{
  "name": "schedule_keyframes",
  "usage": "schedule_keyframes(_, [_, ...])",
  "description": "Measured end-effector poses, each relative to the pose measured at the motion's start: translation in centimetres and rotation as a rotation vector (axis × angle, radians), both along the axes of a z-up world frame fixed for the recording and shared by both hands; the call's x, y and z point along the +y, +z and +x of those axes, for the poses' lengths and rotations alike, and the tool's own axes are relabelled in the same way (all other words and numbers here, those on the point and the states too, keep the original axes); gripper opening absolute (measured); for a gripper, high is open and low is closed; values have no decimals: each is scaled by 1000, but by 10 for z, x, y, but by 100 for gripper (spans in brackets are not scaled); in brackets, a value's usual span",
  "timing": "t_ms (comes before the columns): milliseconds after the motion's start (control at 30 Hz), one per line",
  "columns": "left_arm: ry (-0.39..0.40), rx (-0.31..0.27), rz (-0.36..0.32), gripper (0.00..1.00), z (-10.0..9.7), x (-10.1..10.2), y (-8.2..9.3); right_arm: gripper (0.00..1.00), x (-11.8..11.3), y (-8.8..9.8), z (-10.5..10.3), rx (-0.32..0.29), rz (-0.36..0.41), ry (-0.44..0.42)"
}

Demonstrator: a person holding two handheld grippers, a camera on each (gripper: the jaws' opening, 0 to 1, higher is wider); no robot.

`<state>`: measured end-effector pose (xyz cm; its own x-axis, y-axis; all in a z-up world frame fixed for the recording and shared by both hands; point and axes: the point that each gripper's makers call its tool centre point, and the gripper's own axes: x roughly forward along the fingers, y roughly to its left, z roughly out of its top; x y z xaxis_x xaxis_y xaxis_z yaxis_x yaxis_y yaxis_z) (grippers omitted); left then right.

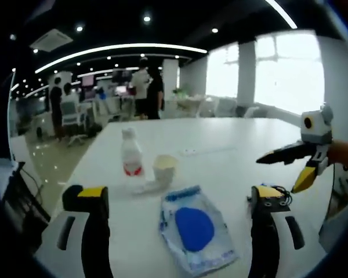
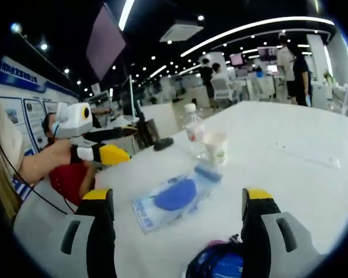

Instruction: Arrange the tabletop items into an orderly group along one side of the table until the central work area is clear of visible clutter.

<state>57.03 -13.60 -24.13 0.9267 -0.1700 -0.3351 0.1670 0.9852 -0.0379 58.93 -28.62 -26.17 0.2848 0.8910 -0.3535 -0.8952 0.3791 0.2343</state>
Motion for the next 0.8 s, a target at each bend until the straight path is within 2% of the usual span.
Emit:
schedule_keyframes(433, [-2, 17, 9, 96, 4, 8, -4, 88, 19, -15, -10, -6, -51, 40])
schedule_keyframes(633, [-13, 21, 9, 96, -2, 4, -5, 87, 26, -11, -4, -19, -25, 47])
schedule_keyframes(800, [-3, 17, 5, 93, -14, 0, -5, 82, 34, -9, 2, -24, 12, 77])
